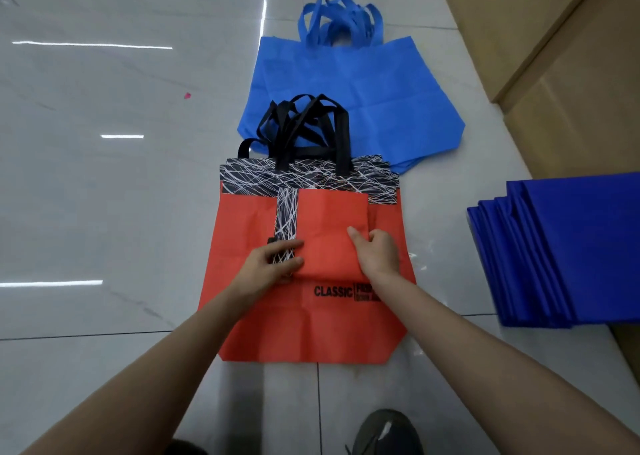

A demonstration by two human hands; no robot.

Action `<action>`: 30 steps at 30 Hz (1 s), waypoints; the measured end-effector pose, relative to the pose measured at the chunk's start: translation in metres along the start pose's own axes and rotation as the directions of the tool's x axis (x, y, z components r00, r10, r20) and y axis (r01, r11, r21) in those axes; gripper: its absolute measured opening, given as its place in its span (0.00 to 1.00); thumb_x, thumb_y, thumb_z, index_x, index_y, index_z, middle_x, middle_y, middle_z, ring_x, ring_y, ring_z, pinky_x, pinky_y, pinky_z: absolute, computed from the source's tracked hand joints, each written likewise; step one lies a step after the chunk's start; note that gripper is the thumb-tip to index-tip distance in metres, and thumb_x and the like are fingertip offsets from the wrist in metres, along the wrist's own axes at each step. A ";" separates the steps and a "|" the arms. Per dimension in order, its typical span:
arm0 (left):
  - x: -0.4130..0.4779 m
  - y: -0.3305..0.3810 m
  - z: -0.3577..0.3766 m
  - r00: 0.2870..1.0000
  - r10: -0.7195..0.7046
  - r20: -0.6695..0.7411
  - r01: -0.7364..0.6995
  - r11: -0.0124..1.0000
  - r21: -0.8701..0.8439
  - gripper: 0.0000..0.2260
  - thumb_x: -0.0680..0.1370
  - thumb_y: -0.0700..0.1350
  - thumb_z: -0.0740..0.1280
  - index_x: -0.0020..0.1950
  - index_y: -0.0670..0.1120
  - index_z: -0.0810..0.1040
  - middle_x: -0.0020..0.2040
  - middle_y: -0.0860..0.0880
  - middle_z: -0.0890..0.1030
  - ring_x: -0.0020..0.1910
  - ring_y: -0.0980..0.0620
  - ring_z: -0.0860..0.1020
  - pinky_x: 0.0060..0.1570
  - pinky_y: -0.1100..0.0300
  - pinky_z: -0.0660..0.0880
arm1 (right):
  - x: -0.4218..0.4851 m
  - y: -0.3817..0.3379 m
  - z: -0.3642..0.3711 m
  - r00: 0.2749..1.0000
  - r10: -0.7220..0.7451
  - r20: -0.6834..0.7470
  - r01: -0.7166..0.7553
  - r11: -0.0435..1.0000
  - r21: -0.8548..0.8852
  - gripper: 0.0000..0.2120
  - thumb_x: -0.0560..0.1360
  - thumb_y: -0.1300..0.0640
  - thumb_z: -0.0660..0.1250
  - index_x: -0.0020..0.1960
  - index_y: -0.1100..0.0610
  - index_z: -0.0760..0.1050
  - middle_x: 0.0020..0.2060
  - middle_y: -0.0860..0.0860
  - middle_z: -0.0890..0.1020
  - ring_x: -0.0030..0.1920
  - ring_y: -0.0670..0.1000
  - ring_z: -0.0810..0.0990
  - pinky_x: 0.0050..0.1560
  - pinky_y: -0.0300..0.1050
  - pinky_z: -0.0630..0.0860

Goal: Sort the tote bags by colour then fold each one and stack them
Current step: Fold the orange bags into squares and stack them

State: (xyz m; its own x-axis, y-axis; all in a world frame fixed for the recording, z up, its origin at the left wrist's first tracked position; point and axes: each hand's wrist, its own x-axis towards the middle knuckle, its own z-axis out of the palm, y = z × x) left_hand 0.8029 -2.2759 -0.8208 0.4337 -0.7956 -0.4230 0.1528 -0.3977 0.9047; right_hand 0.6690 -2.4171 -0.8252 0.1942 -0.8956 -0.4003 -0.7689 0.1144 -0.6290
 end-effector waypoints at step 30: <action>0.008 -0.054 0.019 0.903 0.423 0.075 -0.188 0.232 0.954 0.26 0.78 0.60 0.51 0.74 0.53 0.60 0.76 0.45 0.57 0.75 0.47 0.56 0.69 0.48 0.50 | 0.011 0.028 0.030 0.670 -0.691 0.271 0.680 0.425 -0.598 0.25 0.77 0.45 0.50 0.74 0.41 0.58 0.75 0.52 0.59 0.74 0.61 0.57 0.71 0.62 0.50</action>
State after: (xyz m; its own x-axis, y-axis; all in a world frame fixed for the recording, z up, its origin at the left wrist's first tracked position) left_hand 0.7811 -2.2700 -0.8739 0.3899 -0.9208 -0.0027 -0.8935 -0.3791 0.2407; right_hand 0.6680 -2.4108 -0.8672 0.8266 -0.5626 -0.0141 -0.5587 -0.8173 -0.1410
